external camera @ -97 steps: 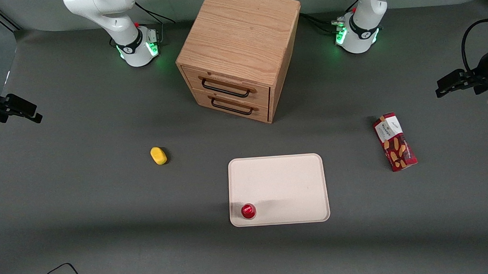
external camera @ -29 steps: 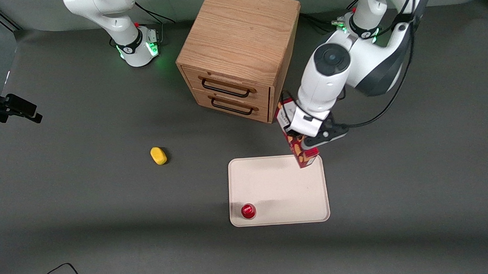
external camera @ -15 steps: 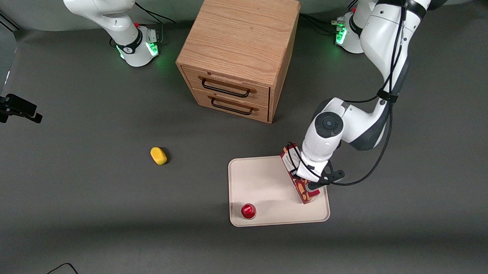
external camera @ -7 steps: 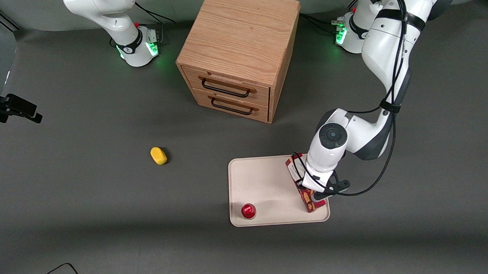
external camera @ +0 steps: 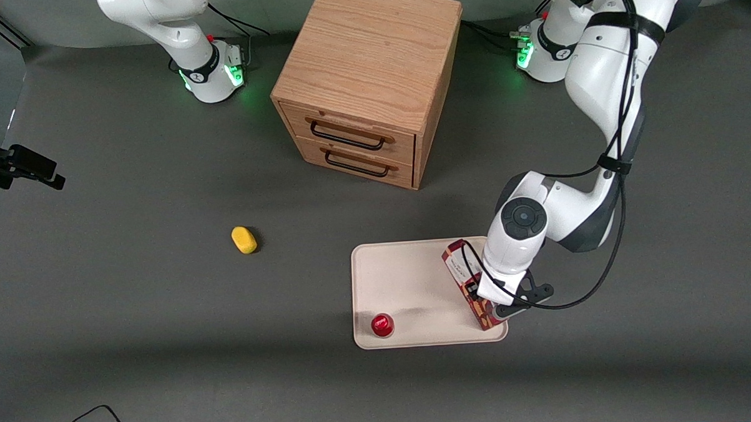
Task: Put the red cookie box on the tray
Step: 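Open the left gripper and raise it away from the tray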
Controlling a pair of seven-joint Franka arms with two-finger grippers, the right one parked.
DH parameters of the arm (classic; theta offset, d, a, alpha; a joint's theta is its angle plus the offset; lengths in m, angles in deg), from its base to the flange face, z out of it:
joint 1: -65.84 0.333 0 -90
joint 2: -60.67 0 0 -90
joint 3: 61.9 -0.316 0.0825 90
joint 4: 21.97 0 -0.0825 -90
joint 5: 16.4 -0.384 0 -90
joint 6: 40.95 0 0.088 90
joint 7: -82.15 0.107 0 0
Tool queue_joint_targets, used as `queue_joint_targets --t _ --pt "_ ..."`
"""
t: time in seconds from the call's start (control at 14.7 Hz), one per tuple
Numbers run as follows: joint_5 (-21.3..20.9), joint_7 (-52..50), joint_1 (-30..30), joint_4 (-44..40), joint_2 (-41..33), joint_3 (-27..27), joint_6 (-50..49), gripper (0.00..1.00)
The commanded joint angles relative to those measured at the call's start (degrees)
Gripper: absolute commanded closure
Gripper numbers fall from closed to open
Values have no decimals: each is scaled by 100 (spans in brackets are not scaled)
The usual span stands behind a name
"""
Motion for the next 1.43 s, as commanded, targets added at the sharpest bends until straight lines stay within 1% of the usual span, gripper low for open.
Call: queue_joint_targets --t 0.0,0.14,0.27,0.48,0.54,0.68,0.75,0.82,0.95,1.02,1.09,1.22,1.36 --pt "75 84 -15 -689 -121 336 -1250 0" --pt "302 215 -6 -805 -393 407 -1805 0" --pt "662 565 46 -797 -840 372 -2324 0" --pt "761 1531 327 -613 -1675 389 -3334 0" --pt "830 1908 459 -447 -1982 389 -3555 0" --pt "1242 2882 897 88 -2702 346 -3811 0" --pt "1357 3296 1065 439 -3124 258 -3838 0" --pt "1393 3649 1075 782 -3511 23 -3847 0" --pt "1691 4457 1058 1372 -4127 -522 -3821 0" --pt "1745 4931 1040 1583 -4339 -847 -3794 0" --pt "1745 5283 1031 1707 -4480 -1050 -3785 0" --pt "1745 5524 1040 1735 -4569 -1314 -3820 0" --pt "1762 5838 1057 1656 -4560 -1447 -3803 0"
